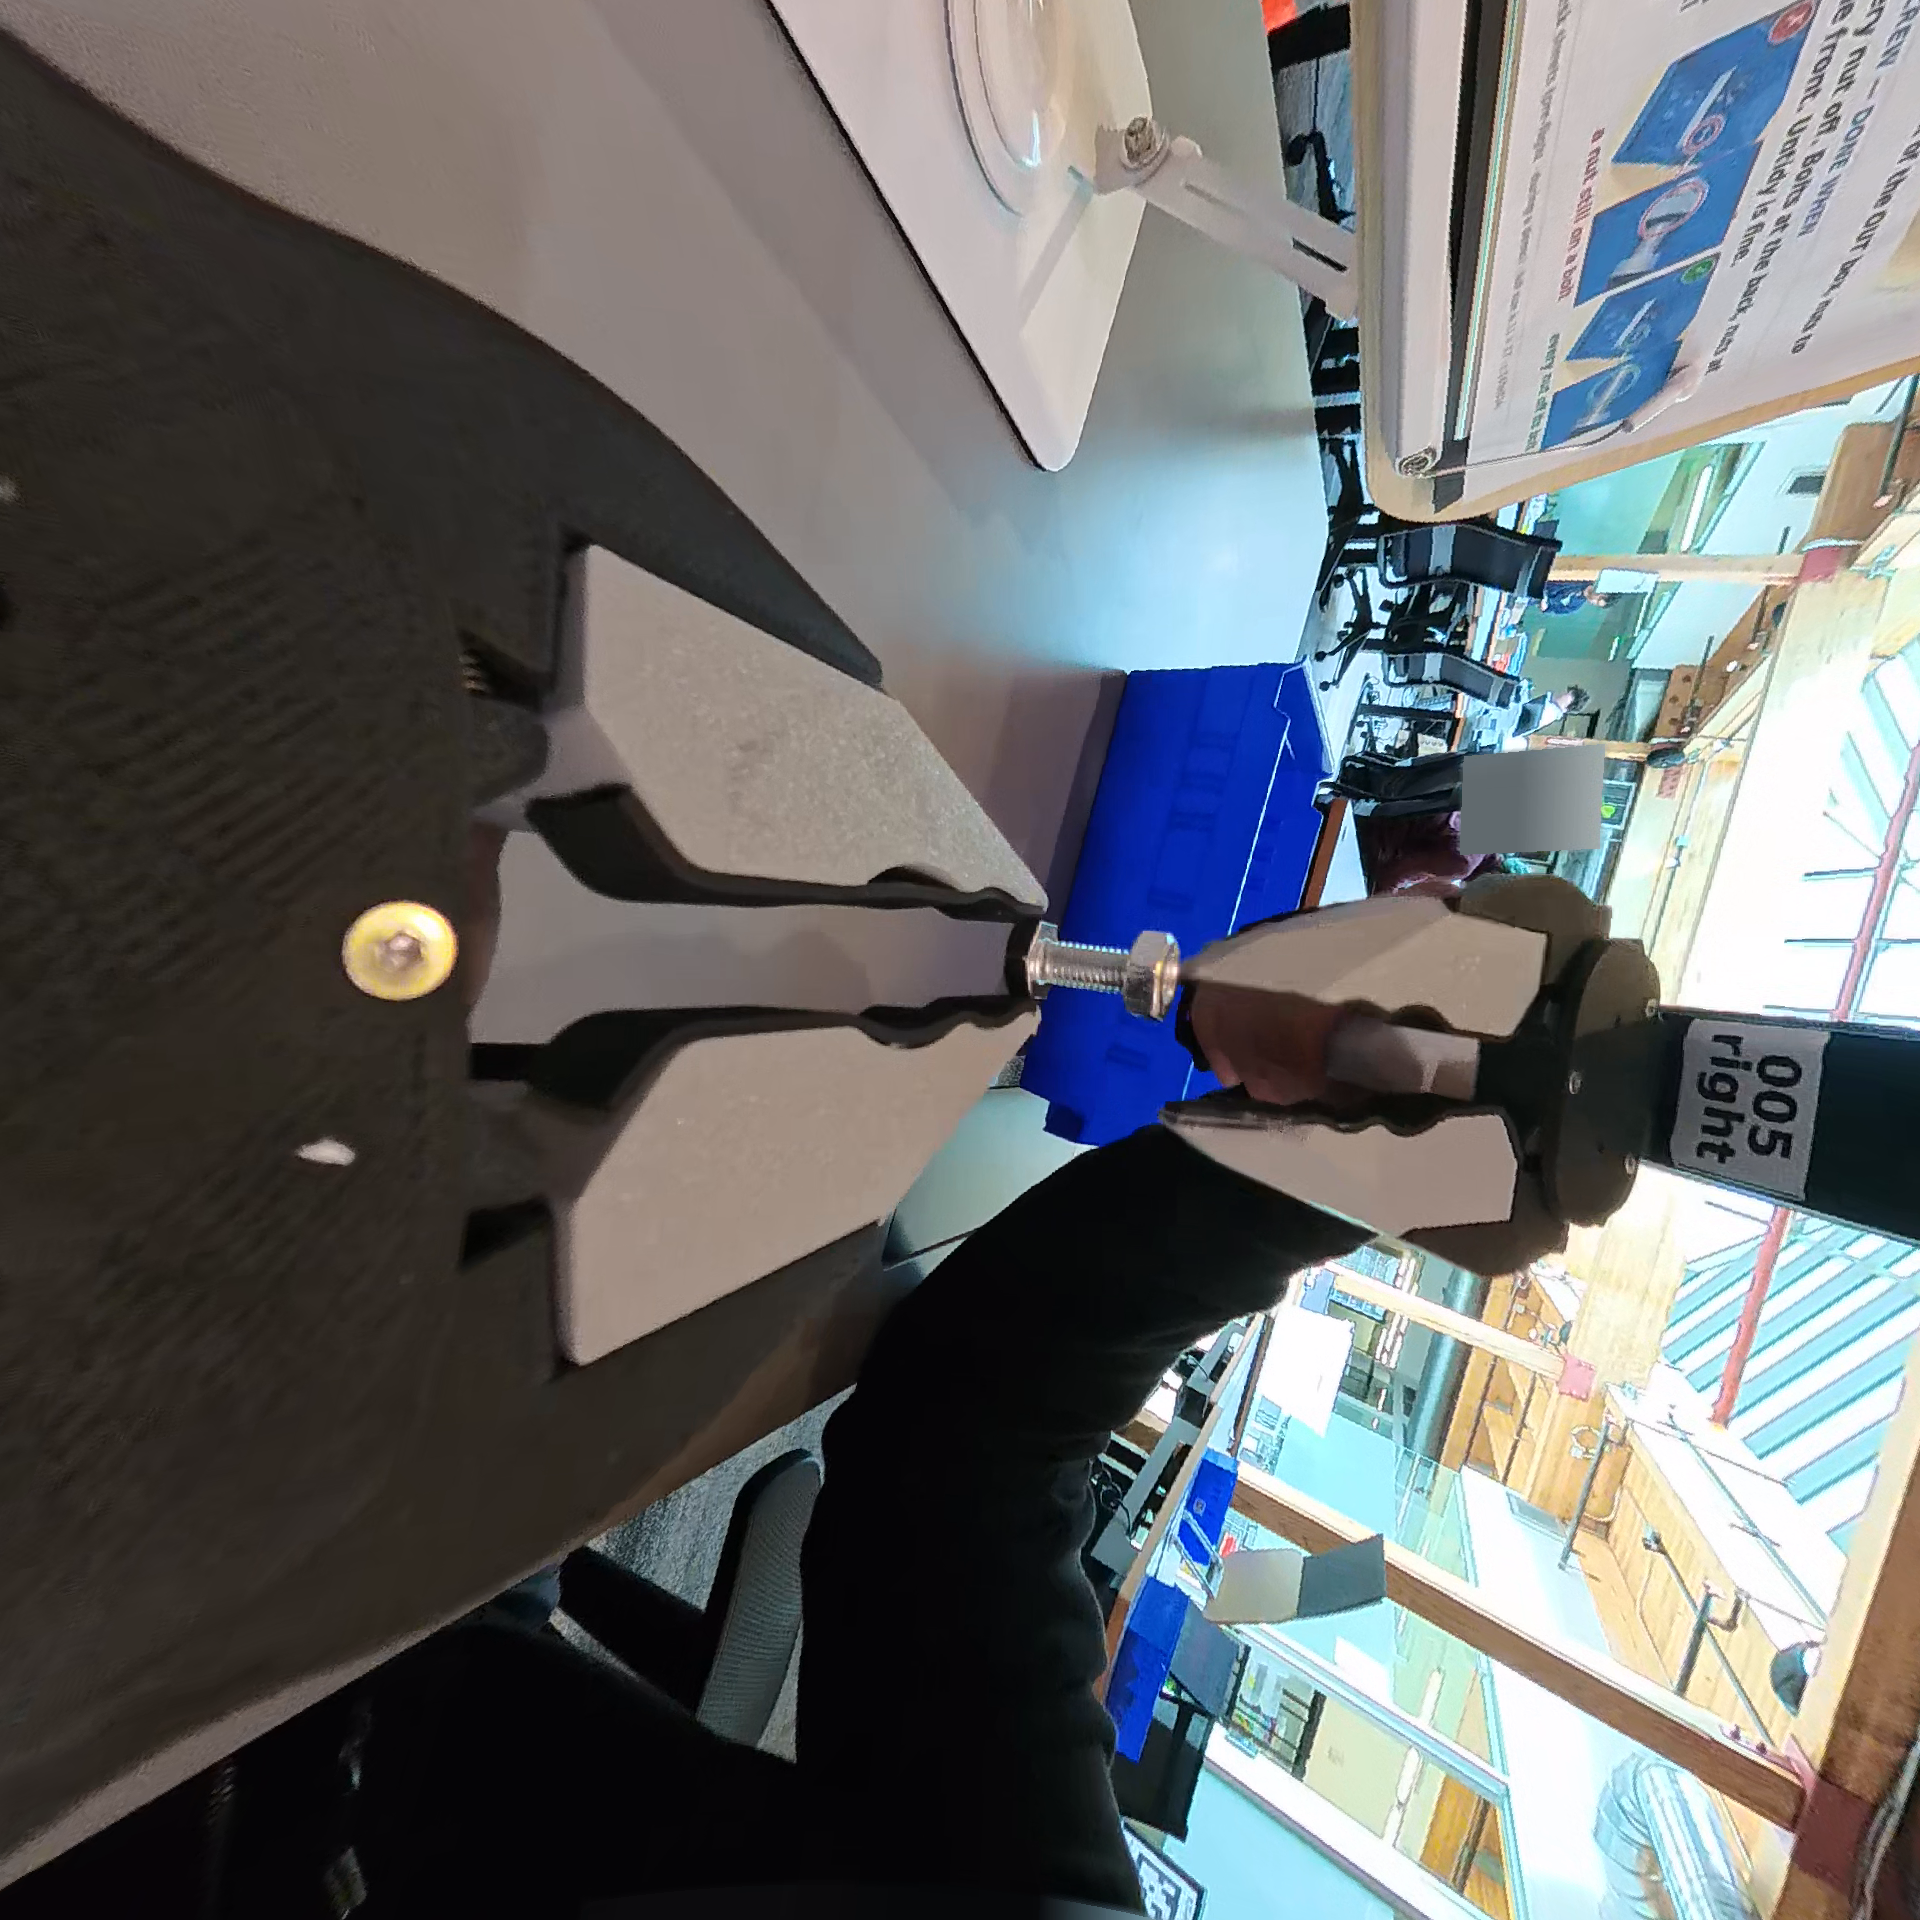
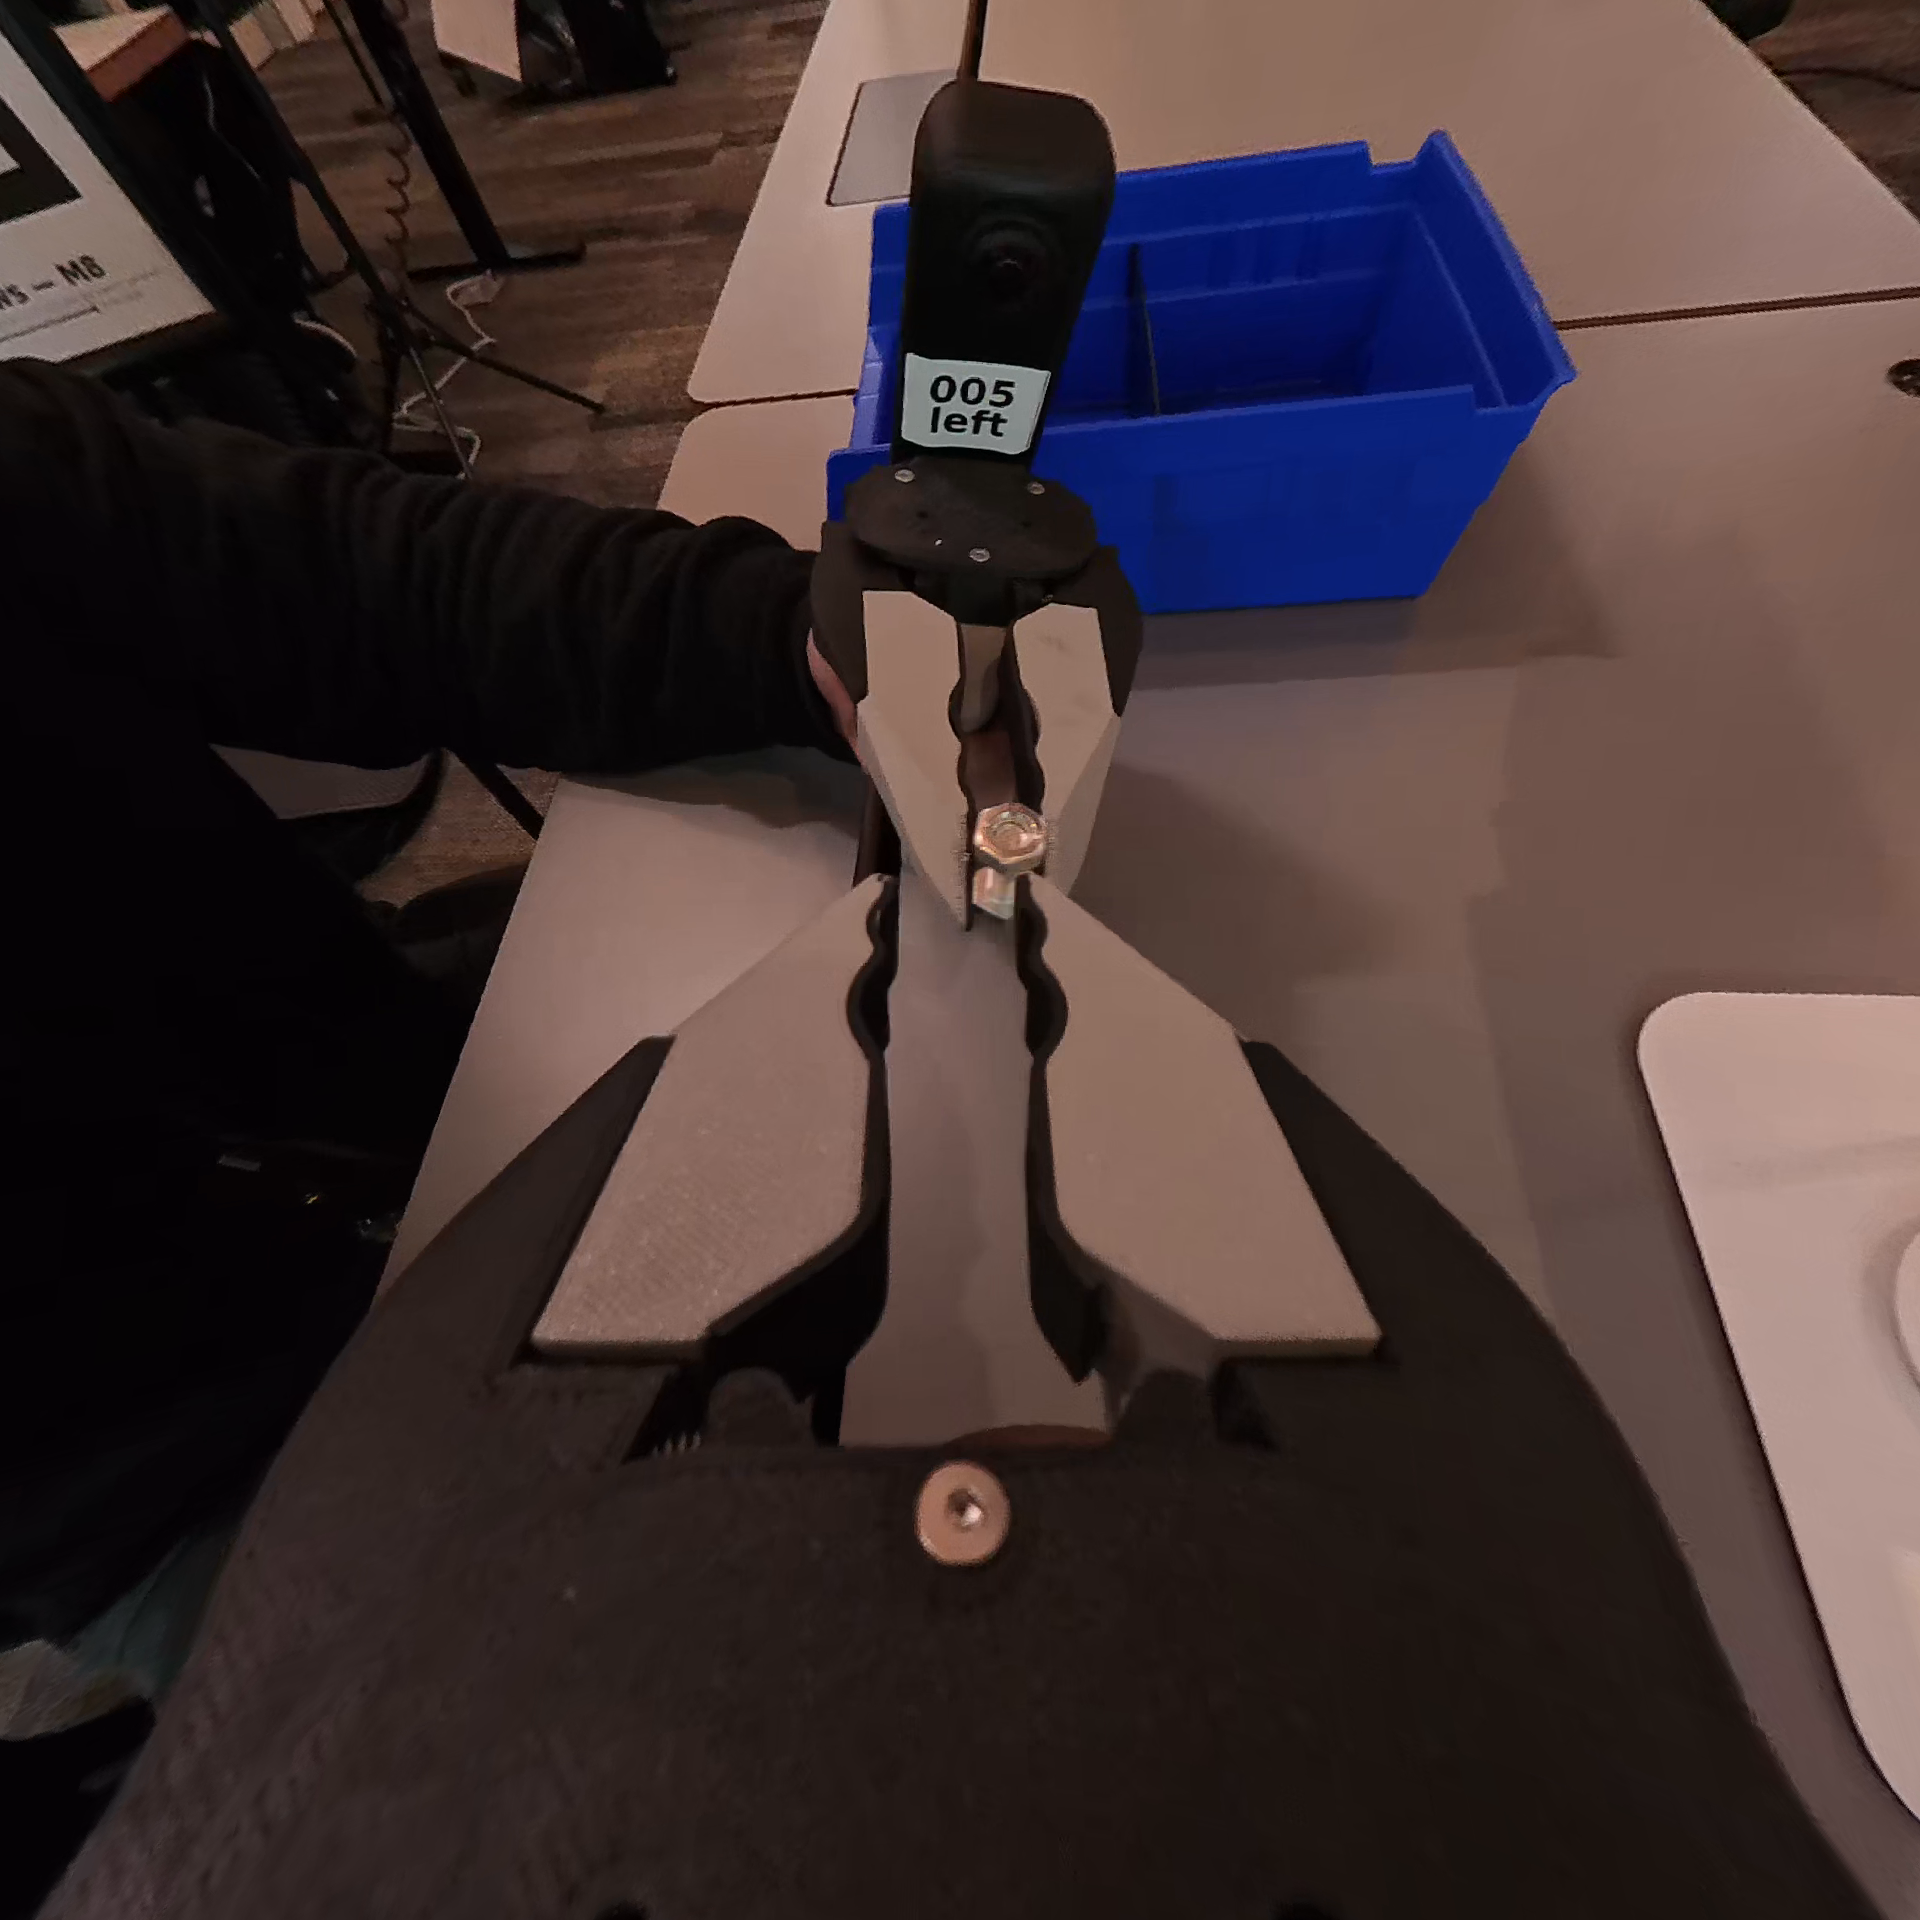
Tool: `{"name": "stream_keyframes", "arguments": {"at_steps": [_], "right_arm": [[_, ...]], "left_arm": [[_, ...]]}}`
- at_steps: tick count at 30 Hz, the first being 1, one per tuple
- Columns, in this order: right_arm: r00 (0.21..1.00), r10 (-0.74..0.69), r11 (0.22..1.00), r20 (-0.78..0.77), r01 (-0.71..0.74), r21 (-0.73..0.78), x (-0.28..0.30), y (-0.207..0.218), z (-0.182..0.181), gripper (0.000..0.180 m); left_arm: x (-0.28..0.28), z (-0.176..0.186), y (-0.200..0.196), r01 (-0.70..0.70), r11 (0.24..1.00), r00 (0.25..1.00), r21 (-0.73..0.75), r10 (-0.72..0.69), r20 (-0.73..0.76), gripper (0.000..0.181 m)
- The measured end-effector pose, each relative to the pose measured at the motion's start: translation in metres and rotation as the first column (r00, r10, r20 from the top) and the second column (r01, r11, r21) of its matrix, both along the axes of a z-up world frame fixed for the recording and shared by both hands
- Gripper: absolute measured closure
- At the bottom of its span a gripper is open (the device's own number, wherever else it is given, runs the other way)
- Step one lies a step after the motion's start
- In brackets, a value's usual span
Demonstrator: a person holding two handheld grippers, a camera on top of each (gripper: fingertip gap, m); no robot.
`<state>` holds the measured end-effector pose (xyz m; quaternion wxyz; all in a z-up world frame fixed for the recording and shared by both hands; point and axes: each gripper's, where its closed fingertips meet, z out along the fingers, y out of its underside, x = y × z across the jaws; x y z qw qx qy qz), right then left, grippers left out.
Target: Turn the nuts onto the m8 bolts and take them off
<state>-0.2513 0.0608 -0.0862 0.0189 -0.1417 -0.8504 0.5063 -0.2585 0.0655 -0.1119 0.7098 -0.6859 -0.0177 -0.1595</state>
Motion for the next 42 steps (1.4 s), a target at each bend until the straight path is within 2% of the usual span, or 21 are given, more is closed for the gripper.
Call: {"name": "stream_keyframes", "arguments": {"at_steps": [3, 6, 11, 18, 24, 27, 31, 34, 37, 38, 40, 42], "right_arm": [[0.999, -0.037, 0.999, -0.019, 0.037, -0.021, -0.008, -0.001, 0.003, 0.156], [1.000, -0.010, 1.000, -0.021, 0.010, -0.013, -0.006, -0.005, -0.001, 0.157], [1.000, 0.014, 0.999, -0.001, -0.014, -0.028, -0.005, -0.009, -0.003, 0.169], [1.000, -0.024, 1.000, 0.000, 0.024, -0.018, -0.009, -0.009, -0.002, 0.169], [0.978, -0.204, 0.977, -0.035, 0.206, 0.050, -0.028, -0.006, -0.004, 0.169], [0.945, -0.322, 0.944, -0.052, 0.325, 0.053, -0.042, -0.005, -0.003, 0.169], [0.910, -0.399, 0.909, -0.113, 0.408, 0.082, -0.053, -0.006, -0.009, 0.169], [0.926, -0.363, 0.928, -0.108, 0.369, 0.045, -0.051, -0.008, -0.004, 0.168], [0.961, -0.269, 0.963, -0.070, 0.267, -0.039, -0.039, -0.010, 0.010, 0.161], [0.973, -0.219, 0.975, -0.072, 0.215, -0.062, -0.033, -0.009, 0.014, 0.159], [0.993, -0.092, 0.991, -0.079, 0.084, -0.107, -0.015, -0.008, 0.021, 0.163], [0.996, 0.024, 0.991, -0.080, -0.035, -0.133, 0.003, -0.006, 0.025, 0.160]], "left_arm": [[0.005, -0.001, 0.001, 0.023, 1.000, 1.000, -0.008, -0.023, -0.005, 0.169], [0.009, -0.003, 0.003, 0.036, 0.999, 0.999, -0.014, -0.036, -0.013, 0.169], [0.009, -0.001, 0.002, 0.040, 0.999, 0.999, -0.010, -0.040, -0.012, 0.169], [0.005, 0.000, 0.003, -0.008, 1.000, 0.999, -0.011, 0.007, -0.036, 0.169], [-0.016, -0.001, 0.006, -0.196, 0.980, 0.975, -0.038, 0.191, -0.111, 0.169], [-0.031, 0.000, 0.005, -0.321, 0.946, 0.941, -0.038, 0.313, -0.131, 0.169], [-0.043, -0.006, 0.004, -0.438, 0.896, 0.890, -0.069, 0.422, -0.171, 0.169], [-0.039, -0.001, 0.004, -0.394, 0.918, 0.913, -0.050, 0.385, -0.132, 0.169], [-0.025, 0.005, 0.003, -0.278, 0.960, 0.958, -0.033, 0.274, -0.087, 0.169], [-0.014, 0.006, 0.004, -0.191, 0.981, 0.980, -0.035, 0.189, -0.063, 0.169], [-0.002, 0.009, 0.002, -0.091, 0.996, 0.995, -0.017, 0.090, -0.038, 0.169], [0.011, 0.010, 0.000, 0.009, 1.000, 1.000, -0.016, -0.009, -0.026, 0.169]]}}
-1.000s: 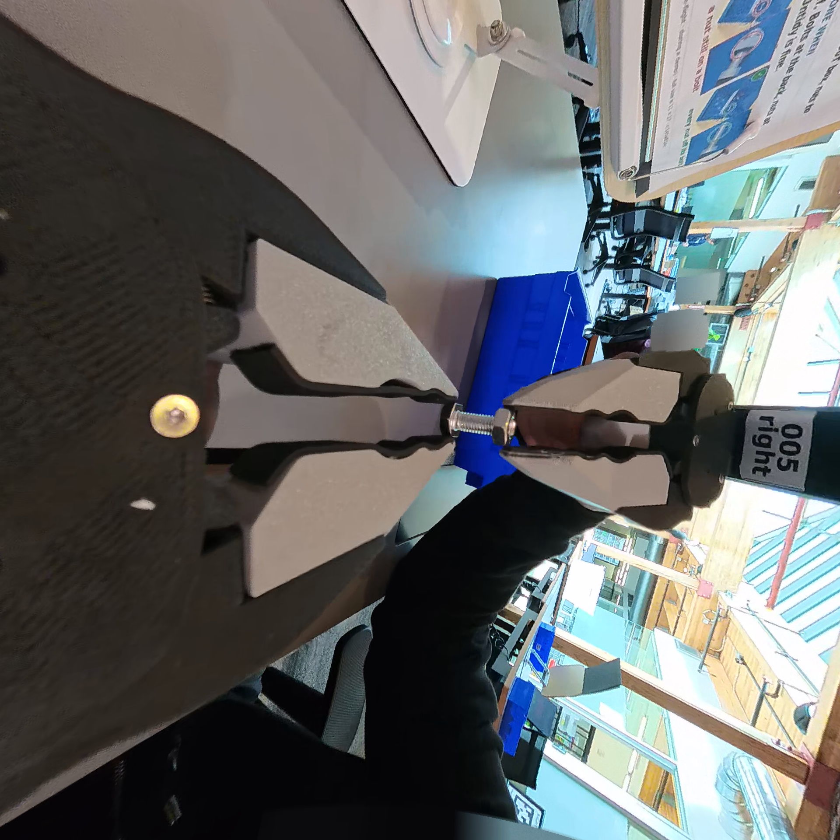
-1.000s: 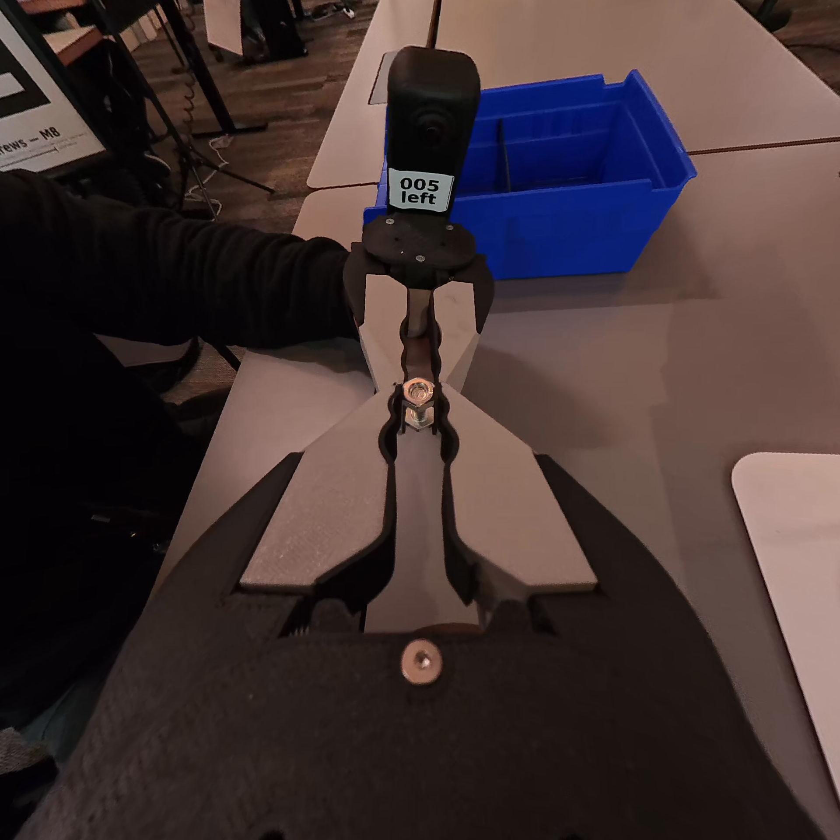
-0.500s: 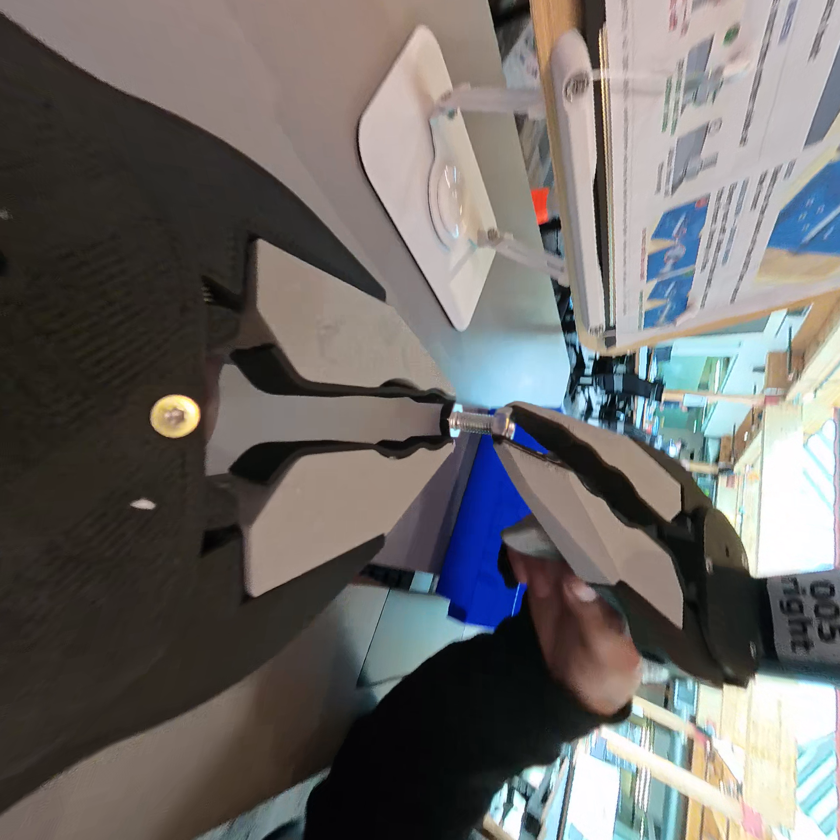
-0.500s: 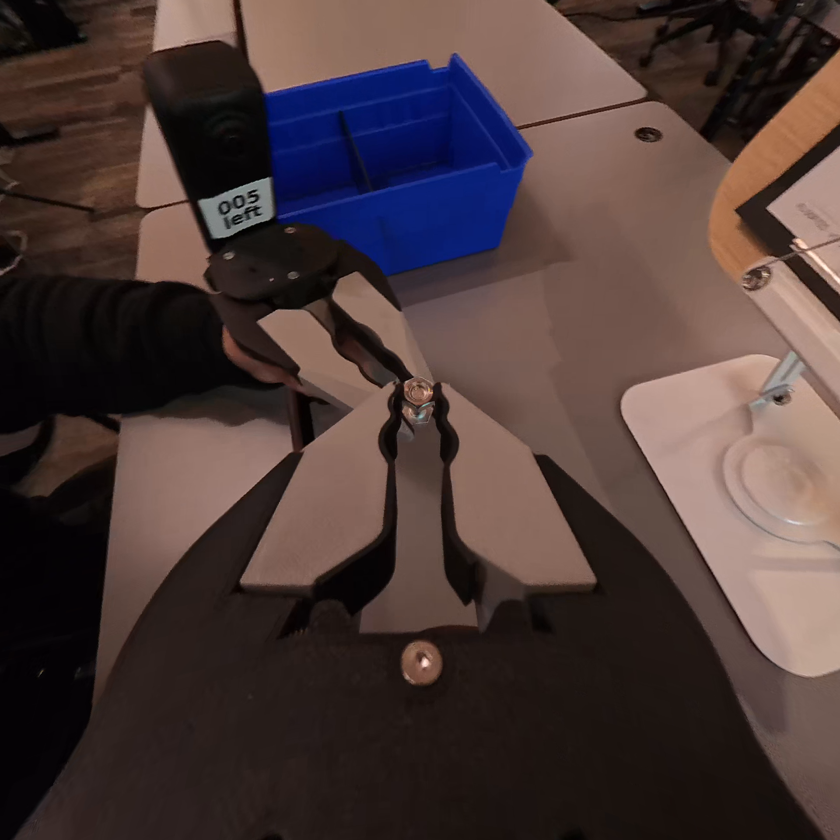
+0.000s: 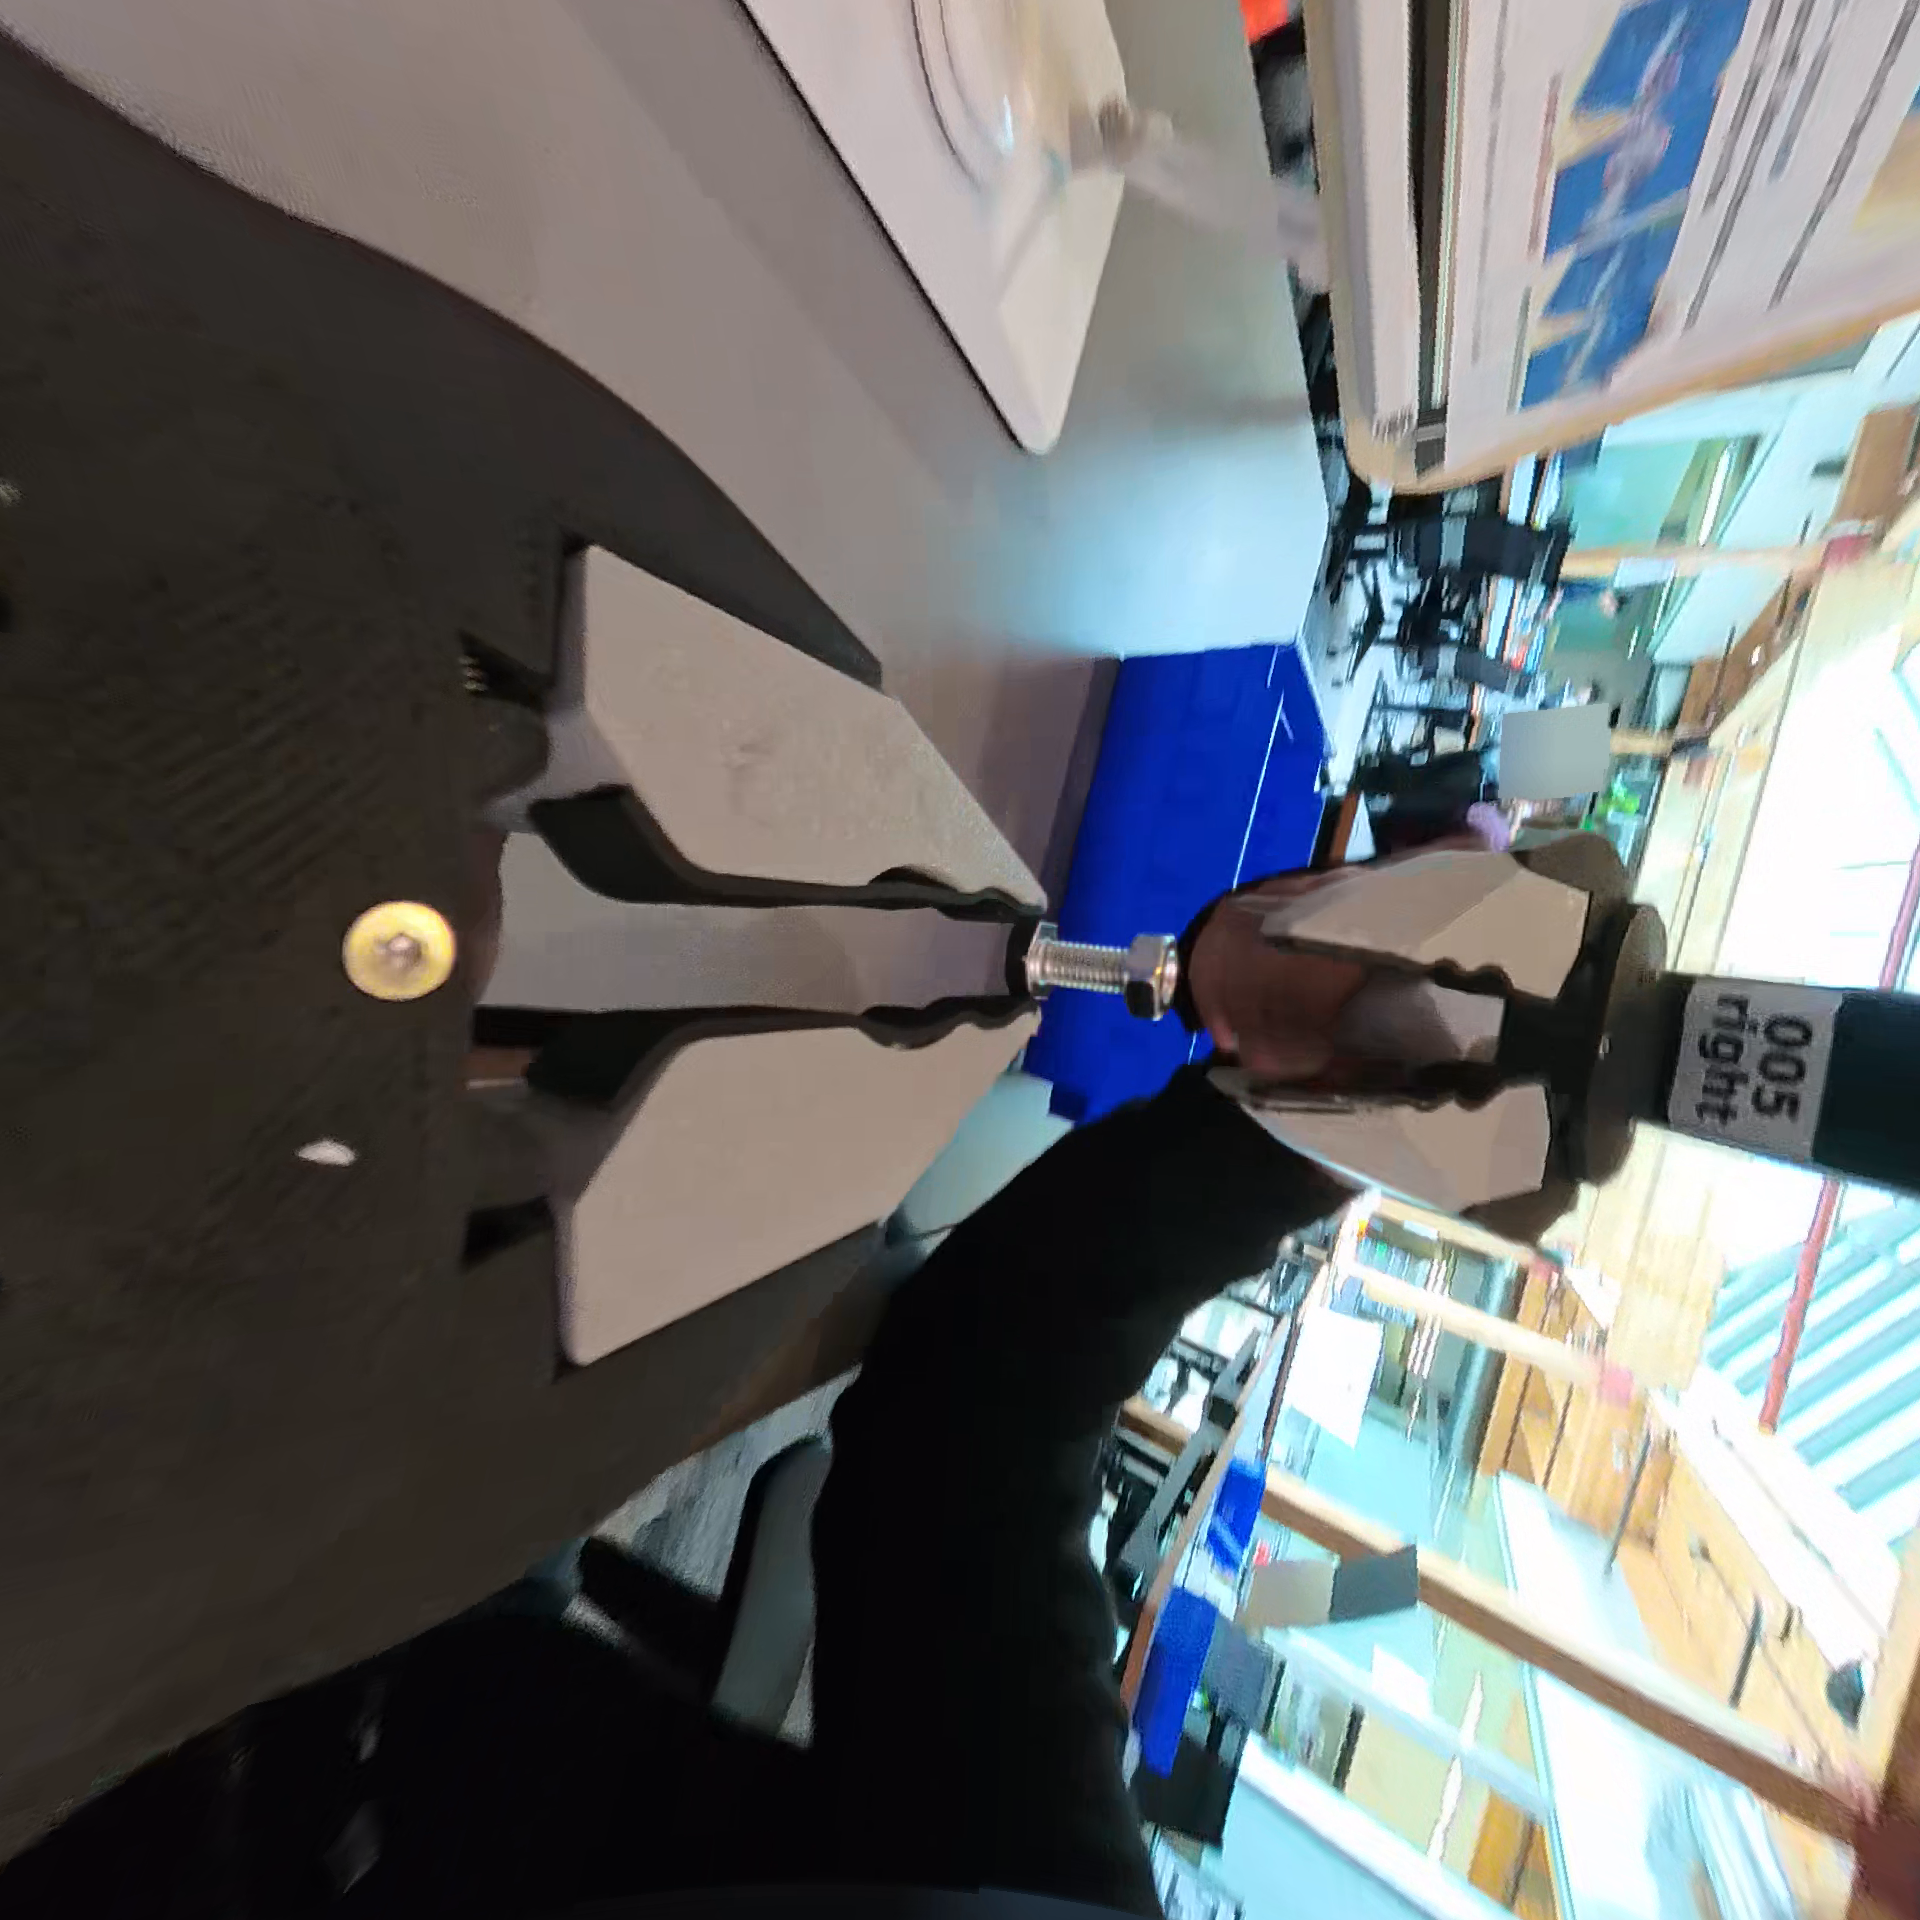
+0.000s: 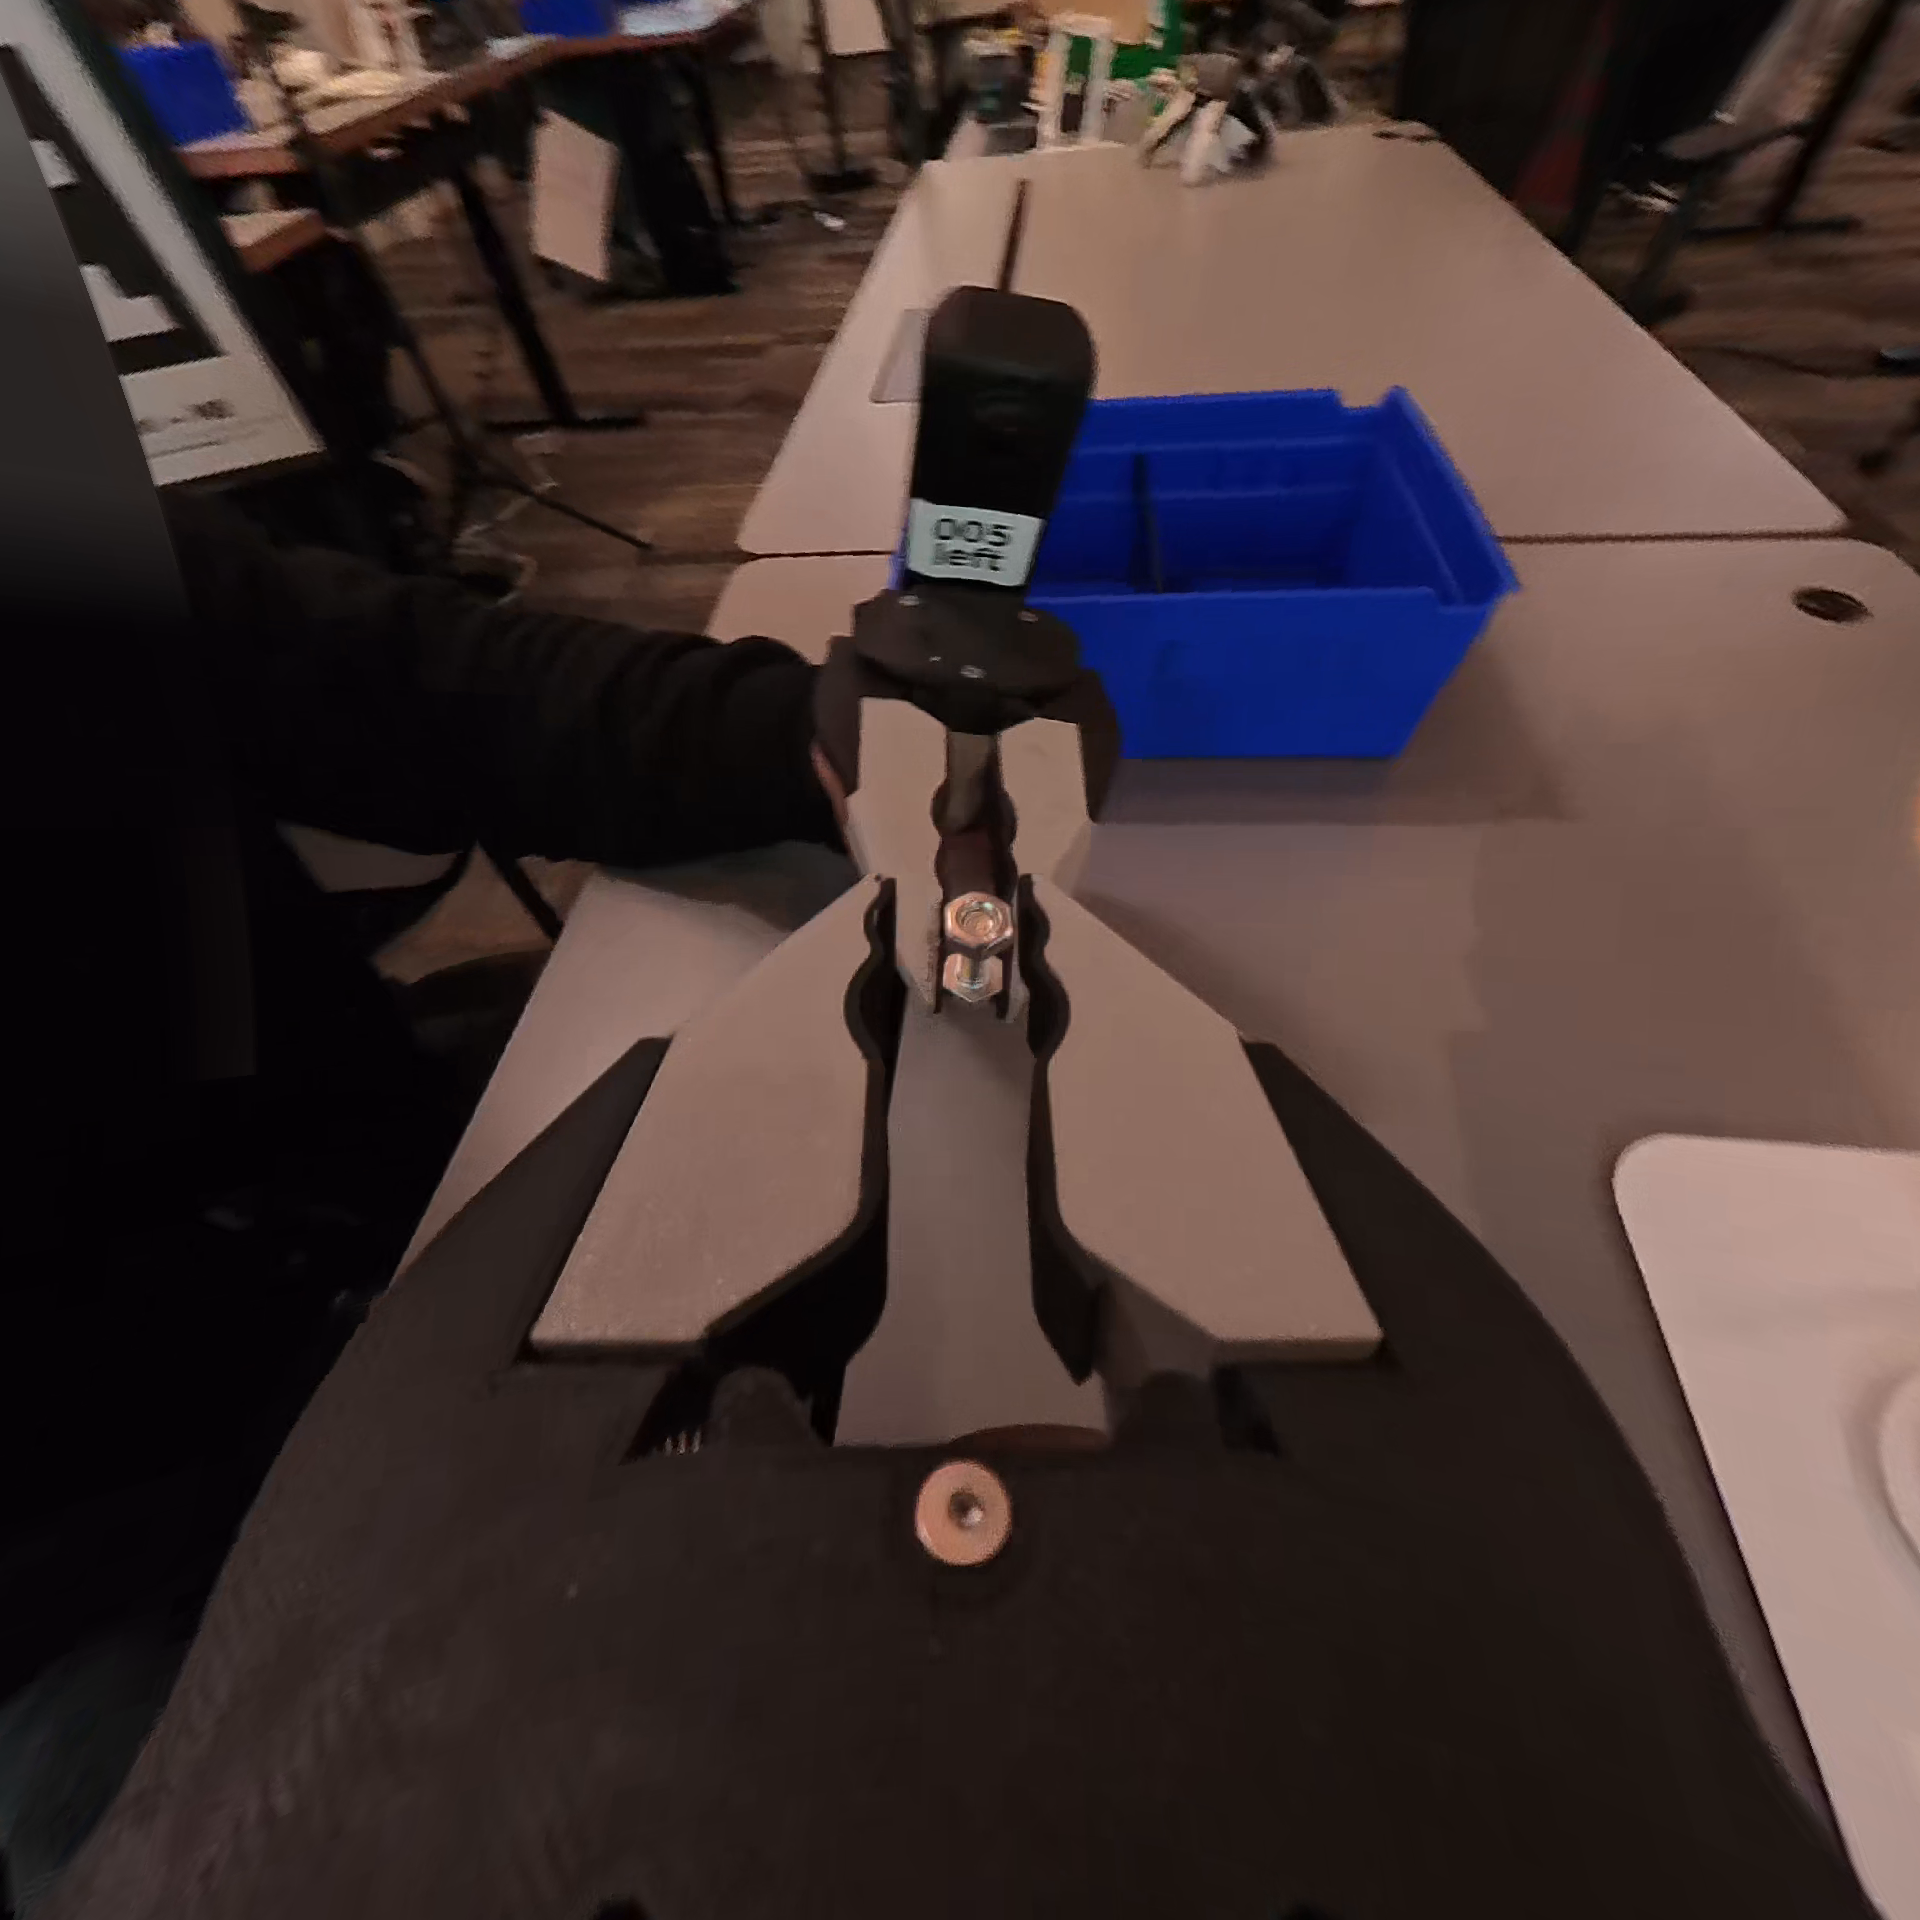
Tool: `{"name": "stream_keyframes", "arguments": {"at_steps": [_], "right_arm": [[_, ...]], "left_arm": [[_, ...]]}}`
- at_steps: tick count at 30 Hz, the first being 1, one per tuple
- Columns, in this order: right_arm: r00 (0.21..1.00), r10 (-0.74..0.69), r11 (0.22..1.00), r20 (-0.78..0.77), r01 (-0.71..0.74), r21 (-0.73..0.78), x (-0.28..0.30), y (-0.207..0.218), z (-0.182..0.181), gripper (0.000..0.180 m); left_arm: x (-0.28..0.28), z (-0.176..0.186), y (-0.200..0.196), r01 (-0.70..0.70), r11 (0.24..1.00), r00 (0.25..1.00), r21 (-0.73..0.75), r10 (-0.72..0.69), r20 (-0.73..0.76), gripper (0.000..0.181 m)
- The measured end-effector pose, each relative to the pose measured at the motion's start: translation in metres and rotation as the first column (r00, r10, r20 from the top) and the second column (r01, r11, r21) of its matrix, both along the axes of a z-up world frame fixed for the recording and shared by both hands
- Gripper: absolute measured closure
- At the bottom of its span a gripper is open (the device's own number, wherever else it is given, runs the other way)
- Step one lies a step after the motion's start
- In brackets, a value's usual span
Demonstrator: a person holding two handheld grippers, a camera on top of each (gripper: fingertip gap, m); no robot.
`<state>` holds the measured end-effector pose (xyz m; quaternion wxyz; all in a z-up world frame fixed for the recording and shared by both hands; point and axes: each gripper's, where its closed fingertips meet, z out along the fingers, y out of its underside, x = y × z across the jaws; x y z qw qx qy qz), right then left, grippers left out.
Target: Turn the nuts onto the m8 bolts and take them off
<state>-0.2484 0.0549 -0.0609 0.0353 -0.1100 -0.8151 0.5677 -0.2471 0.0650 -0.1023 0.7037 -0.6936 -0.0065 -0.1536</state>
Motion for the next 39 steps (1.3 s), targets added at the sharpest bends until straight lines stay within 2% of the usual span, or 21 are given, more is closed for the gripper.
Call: {"name": "stream_keyframes", "arguments": {"at_steps": [4, 9, 14, 18, 21, 24, 27, 30, 34, 37, 39], "right_arm": [[0.991, 0.123, 0.992, -0.045, -0.124, -0.017, 0.021, 0.003, 0.000, 0.159], [0.983, 0.181, 0.983, -0.034, -0.180, 0.045, 0.029, -0.008, -0.015, 0.152], [0.977, 0.211, 0.977, -0.017, -0.210, 0.038, 0.034, -0.014, -0.018, 0.154], [0.972, 0.233, 0.972, -0.009, -0.233, 0.019, 0.037, -0.016, -0.016, 0.167], [0.979, 0.204, 0.979, -0.004, -0.204, 0.017, 0.032, -0.016, -0.015, 0.167], [0.990, 0.140, 0.990, 0.008, -0.140, 0.016, 0.022, -0.014, -0.012, 0.167], [1.000, 0.011, 1.000, 0.005, -0.011, 0.018, 0.001, -0.010, -0.009, 0.167], [0.990, -0.141, 0.989, 0.001, 0.141, 0.036, -0.021, -0.008, -0.011, 0.167], [0.936, -0.352, 0.934, -0.027, 0.353, 0.054, -0.048, -0.010, -0.016, 0.167], [0.883, -0.462, 0.882, -0.087, 0.467, 0.057, -0.062, -0.015, -0.021, 0.167], [0.859, -0.493, 0.861, -0.138, 0.504, 0.067, -0.066, -0.016, -0.024, 0.167]], "left_arm": [[0.021, 0.004, -0.003, 0.121, 0.992, 0.993, 0.020, -0.121, -0.001, 0.169], [0.036, 0.008, -0.006, 0.198, 0.979, 0.980, 0.042, -0.198, -0.011, 0.169], [0.039, 0.006, -0.005, 0.211, 0.977, 0.977, 0.035, -0.210, -0.021, 0.169], [0.040, 0.006, -0.005, 0.209, 0.977, 0.977, 0.032, -0.208, -0.034, 0.169], [0.036, 0.007, -0.004, 0.178, 0.983, 0.983, 0.038, -0.177, -0.042, 0.169], [0.025, 0.010, -0.002, 0.098, 0.994, 0.993, 0.051, -0.095, -0.069, 0.169], [0.004, 0.013, 0.002, -0.085, 0.994, 0.988, 0.071, 0.093, -0.122, 0.169], [-0.020, 0.013, 0.004, -0.302, 0.950, 0.928, 0.081, 0.312, -0.203, 0.169], [-0.049, 0.008, -0.002, -0.501, 0.863, 0.837, 0.067, 0.502, -0.218, 0.169], [-0.063, 0.002, -0.007, -0.593, 0.804, 0.775, 0.039, 0.584, -0.241, 0.169], [-0.066, 0.000, -0.008, -0.597, 0.802, 0.779, 0.020, 0.586, -0.223, 0.169]]}}
